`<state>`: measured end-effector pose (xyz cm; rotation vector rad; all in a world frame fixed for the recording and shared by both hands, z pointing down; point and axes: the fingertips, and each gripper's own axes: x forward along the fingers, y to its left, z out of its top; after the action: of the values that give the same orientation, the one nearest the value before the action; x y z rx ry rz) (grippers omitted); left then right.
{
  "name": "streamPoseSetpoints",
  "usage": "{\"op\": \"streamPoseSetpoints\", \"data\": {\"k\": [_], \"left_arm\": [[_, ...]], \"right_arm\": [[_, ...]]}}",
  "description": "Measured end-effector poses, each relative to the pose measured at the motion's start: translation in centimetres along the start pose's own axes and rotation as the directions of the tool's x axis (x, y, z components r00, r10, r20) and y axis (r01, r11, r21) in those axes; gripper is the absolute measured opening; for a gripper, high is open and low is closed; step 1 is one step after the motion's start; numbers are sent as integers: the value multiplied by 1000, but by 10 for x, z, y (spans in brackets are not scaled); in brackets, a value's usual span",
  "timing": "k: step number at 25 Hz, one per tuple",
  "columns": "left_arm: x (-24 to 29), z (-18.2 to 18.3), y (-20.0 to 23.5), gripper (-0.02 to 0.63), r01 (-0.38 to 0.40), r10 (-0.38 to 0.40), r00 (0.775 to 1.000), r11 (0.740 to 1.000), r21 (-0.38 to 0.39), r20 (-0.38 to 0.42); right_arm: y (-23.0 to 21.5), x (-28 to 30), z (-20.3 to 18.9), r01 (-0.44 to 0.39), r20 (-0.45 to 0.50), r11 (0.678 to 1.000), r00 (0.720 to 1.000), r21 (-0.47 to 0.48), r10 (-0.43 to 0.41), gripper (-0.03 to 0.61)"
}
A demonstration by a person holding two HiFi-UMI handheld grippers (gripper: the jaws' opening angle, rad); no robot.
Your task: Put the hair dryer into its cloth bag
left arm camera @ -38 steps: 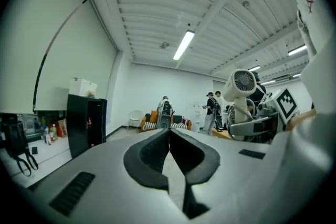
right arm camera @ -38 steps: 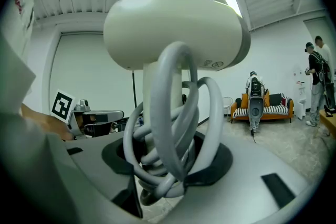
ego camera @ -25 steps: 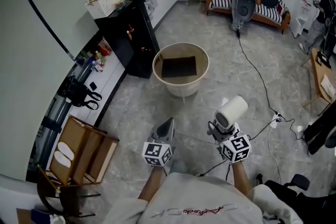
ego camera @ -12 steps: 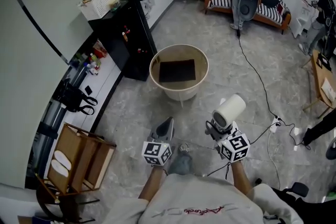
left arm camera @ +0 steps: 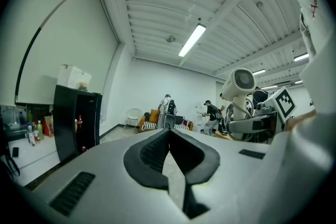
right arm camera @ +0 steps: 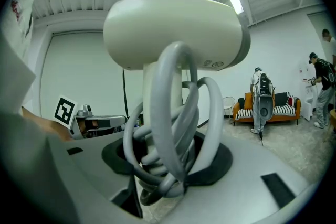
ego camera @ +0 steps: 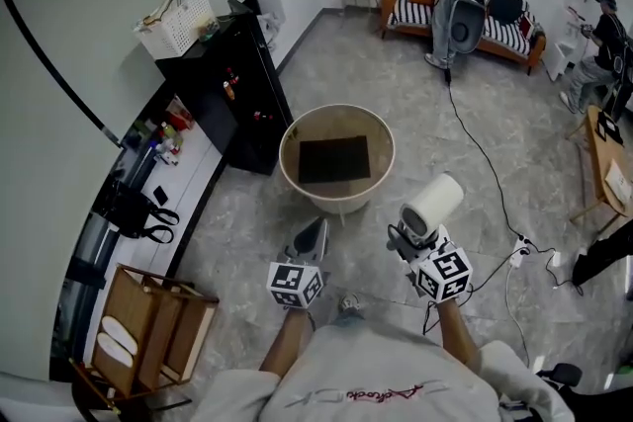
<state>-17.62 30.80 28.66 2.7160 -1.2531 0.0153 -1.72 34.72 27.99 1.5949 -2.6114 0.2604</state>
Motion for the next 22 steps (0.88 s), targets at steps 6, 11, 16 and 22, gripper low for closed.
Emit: {"op": "streamPoseSetpoints", "data": {"k": [6,11,16,22], "left_arm": [[41,12,33,31,37,-37,999,999,9,-4],[70,17,68,31,56,-56,998,998,8,2],[93,14,94,31,75,-75,997,997,9,-3],[106,13,100,31,102,-102,995,995,-1,-12]], "right_arm": [[-17,54,21,7,11,1000,1000,-8,-7,241],[-27,98,29,22,15,1000,1000,-17,-22,241],[-34,127,27,38,16,999,999,-21,-38,241],[-33,144,25,33,-5,999,999,-29,-33,241]]}}
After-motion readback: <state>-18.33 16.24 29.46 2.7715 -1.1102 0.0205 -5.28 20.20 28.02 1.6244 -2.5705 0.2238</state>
